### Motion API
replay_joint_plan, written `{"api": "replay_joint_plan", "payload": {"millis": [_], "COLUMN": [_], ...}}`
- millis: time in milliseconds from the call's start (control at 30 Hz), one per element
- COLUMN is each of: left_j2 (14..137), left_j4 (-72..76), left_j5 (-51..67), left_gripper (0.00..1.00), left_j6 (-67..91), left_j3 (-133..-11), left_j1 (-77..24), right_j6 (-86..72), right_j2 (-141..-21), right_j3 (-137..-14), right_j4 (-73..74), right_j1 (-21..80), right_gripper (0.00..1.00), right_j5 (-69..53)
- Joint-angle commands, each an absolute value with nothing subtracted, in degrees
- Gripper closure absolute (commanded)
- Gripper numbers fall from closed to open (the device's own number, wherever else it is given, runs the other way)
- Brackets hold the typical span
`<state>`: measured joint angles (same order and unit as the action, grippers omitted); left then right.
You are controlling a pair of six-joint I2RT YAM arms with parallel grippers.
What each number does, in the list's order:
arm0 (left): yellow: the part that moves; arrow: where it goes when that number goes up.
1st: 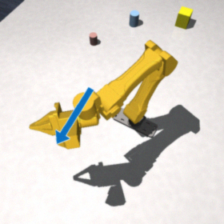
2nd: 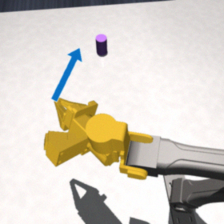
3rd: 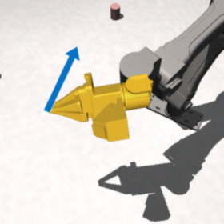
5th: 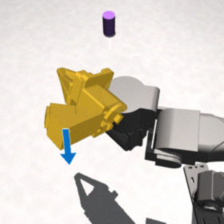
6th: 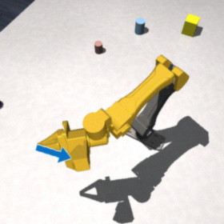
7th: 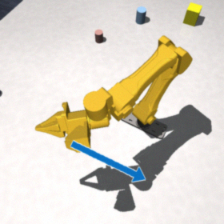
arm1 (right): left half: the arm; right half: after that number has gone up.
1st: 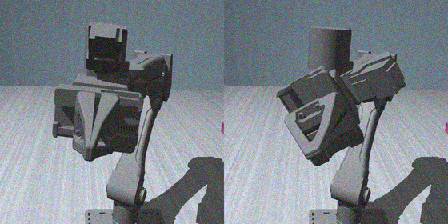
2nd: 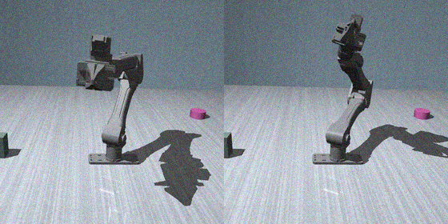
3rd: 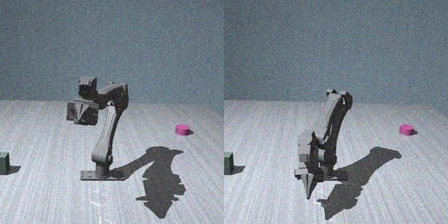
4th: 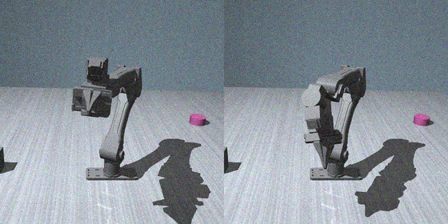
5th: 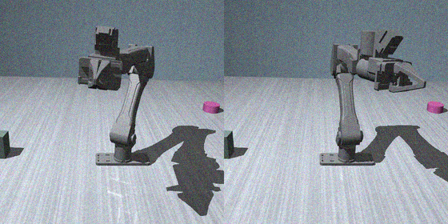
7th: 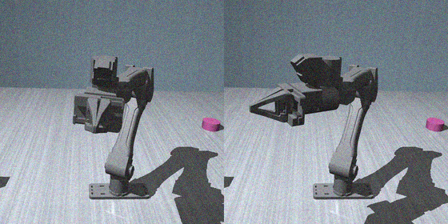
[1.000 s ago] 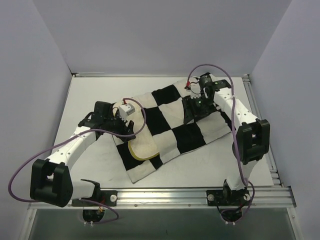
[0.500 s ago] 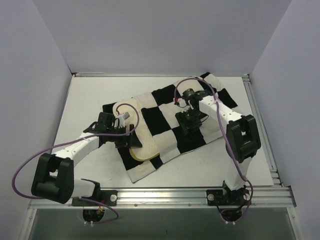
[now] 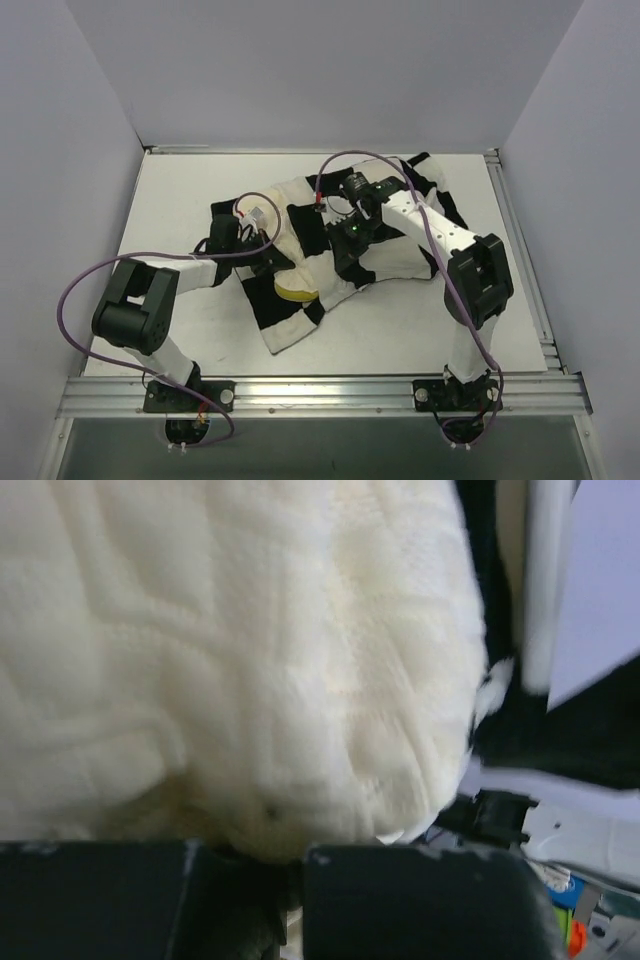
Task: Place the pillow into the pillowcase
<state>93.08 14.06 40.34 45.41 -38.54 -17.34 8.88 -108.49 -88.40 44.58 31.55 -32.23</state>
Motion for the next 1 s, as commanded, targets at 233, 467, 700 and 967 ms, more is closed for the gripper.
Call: {"api": "replay_joint_plan", "payload": {"millis": [233,467,700,967], "left_j2": [85.2,78.3,83.2,97.6], "left_j4": [32.1,22.6,23.5,37.0], "left_j5": [36.3,32.7,29.5,32.2], "left_gripper": [1.0,1.0,1.0,1.0], "left_j6": [60.3,56.6,60.4,67.0], "left_j3": [-39.3,-34.0,-35.7,-44.3], "left_j1": [-17.7,-17.5,-18.1,-23.2], "right_j6": [4.4,11.6,12.6,-8.6], "right_j2": [-117.8,-121.8,-117.7,-102.9], "right_j3": [-110.6,-123.2,-117.2,-88.3], "right_j4": [47.4,46.5,45.9,37.5], "right_j1": [26.5,36.3,41.7,23.9], "right_gripper": [1.0,1.0,1.0,0.5], "right_j5": [-45.4,-46.3,-50.0,-42.8]}}
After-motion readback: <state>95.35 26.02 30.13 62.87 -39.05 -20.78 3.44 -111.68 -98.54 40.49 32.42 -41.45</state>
